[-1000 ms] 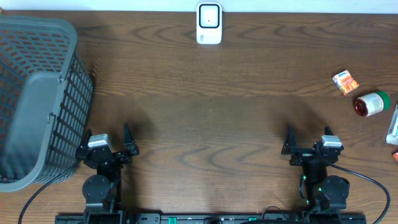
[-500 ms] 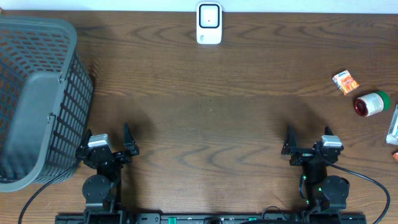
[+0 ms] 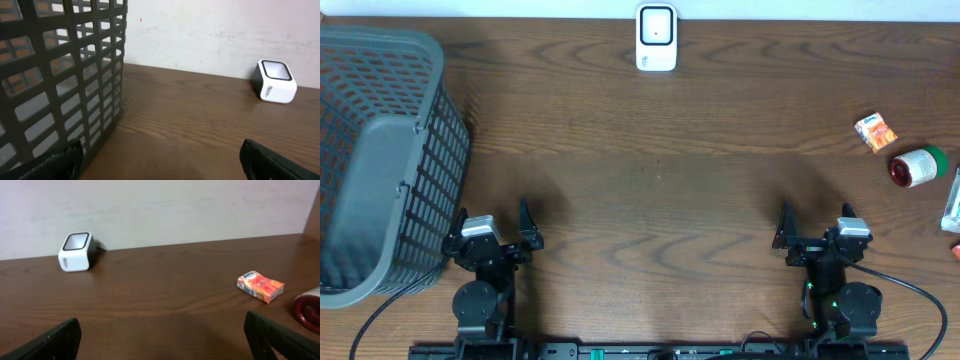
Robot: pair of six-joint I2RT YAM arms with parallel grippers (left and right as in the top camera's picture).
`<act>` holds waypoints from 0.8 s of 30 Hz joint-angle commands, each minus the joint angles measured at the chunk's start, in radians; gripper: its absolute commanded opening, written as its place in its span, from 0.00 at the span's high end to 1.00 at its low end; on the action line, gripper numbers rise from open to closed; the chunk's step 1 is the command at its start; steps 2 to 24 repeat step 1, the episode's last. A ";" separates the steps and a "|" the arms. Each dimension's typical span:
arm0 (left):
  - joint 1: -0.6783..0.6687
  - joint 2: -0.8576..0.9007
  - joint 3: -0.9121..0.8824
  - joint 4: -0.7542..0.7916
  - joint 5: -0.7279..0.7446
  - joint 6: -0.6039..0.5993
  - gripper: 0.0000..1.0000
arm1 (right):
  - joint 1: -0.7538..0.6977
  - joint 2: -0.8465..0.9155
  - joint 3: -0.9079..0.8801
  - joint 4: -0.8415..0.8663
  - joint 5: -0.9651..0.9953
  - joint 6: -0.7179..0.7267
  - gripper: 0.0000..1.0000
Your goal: Scan the item barcode
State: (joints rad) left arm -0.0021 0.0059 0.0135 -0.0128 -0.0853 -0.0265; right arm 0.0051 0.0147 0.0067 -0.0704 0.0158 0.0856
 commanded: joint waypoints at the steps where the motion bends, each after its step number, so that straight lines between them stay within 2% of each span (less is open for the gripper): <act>1: -0.003 0.005 -0.010 -0.051 -0.021 -0.005 0.01 | 0.010 -0.008 -0.001 -0.003 0.009 -0.016 0.01; 24: -0.003 0.005 -0.010 -0.051 -0.021 -0.005 0.01 | 0.010 -0.008 -0.001 -0.003 0.009 -0.016 0.01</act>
